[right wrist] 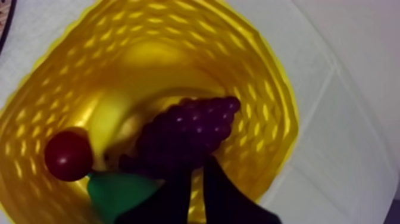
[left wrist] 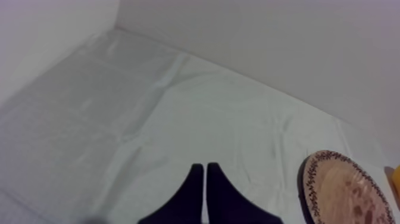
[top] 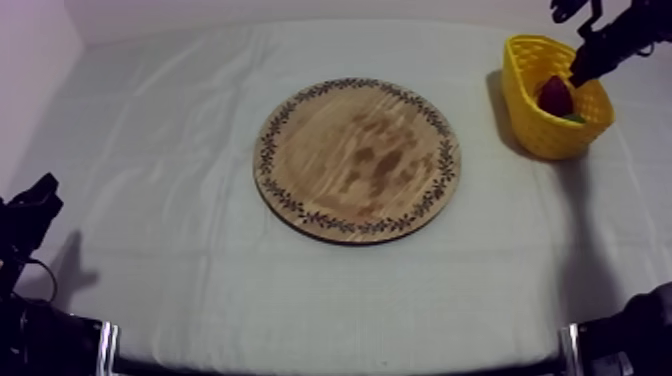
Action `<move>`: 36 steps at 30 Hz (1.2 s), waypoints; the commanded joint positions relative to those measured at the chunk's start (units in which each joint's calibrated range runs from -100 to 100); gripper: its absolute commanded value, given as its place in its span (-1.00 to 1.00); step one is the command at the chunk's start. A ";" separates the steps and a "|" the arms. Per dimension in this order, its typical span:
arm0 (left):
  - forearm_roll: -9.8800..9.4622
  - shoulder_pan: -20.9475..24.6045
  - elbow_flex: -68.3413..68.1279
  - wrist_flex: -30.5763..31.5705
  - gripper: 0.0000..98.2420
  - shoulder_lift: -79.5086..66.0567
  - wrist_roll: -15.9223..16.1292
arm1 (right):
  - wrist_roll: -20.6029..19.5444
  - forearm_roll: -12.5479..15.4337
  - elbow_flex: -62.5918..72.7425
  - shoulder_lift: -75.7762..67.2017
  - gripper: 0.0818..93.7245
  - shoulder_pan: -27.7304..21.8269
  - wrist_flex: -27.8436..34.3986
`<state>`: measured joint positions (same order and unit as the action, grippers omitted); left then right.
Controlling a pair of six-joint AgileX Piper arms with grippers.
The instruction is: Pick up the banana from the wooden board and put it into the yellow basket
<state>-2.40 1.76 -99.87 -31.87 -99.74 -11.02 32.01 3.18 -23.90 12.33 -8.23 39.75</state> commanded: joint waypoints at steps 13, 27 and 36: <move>-0.02 0.01 -0.02 0.02 -1.00 0.00 0.01 | -5.11 -0.24 -37.78 -27.61 -0.92 3.93 -14.09; -0.02 0.01 -0.02 0.02 -1.00 0.00 0.01 | -14.31 -3.50 -62.98 -65.33 -0.87 11.09 -8.85; -0.02 0.01 -0.02 0.02 -1.00 0.00 0.01 | -22.64 -4.49 -71.34 -92.04 -0.92 12.32 1.24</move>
<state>-2.40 1.76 -99.87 -31.87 -99.74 -11.02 12.16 -1.35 -94.14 -67.78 4.06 39.26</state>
